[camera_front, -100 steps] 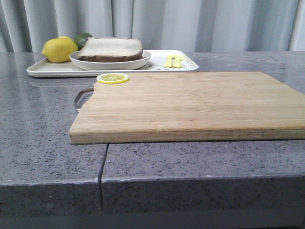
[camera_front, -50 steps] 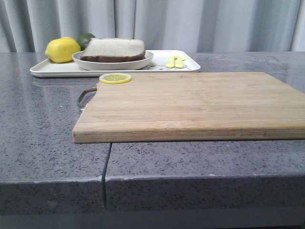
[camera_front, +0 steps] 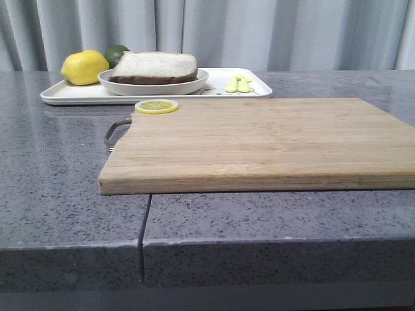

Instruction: Place bread and move sandwich to tray

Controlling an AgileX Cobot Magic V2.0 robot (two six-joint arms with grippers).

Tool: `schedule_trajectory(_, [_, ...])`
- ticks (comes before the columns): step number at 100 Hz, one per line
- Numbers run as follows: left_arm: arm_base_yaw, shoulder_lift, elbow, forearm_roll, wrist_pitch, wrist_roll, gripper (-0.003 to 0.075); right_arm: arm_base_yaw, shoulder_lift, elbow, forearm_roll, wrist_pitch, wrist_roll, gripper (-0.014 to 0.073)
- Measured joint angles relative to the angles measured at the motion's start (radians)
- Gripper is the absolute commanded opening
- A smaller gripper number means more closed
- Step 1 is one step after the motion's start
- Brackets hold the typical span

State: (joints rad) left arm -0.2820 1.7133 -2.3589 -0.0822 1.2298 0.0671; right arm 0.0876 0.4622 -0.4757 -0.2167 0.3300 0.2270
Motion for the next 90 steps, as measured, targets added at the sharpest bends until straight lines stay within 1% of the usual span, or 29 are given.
schedule_trajectory(7, [0.0,-0.048,0.082,0.0,-0.042,0.0,0.0325,0.0,0.0,0.0,0.0,0.0,0.0,0.0356])
schedule_trajectory(18, [0.0,-0.149,0.268,0.0,-0.132,0.002,0.0325,0.0,0.0,0.0,0.0,0.0,0.0,0.0356])
schedule_trajectory(29, [0.0,-0.277,0.508,0.001,-0.271,0.003,0.0325,0.0,0.0,0.0,0.0,0.0,0.0,0.0356])
schedule_trajectory(54, [0.0,-0.63,1.066,0.001,-0.62,0.003,0.0325,0.0,0.0,0.0,0.0,0.0,0.0,0.0356])
schedule_trajectory(73, [0.0,-0.879,1.418,-0.022,-0.84,0.001,0.0309,0.0,0.0,0.0,0.0,0.0,0.0,0.0356])
schedule_trajectory(90, [0.0,-1.095,1.679,-0.054,-1.001,-0.001,0.0272,0.0,0.0,0.0,0.0,0.0,0.0,0.0356])
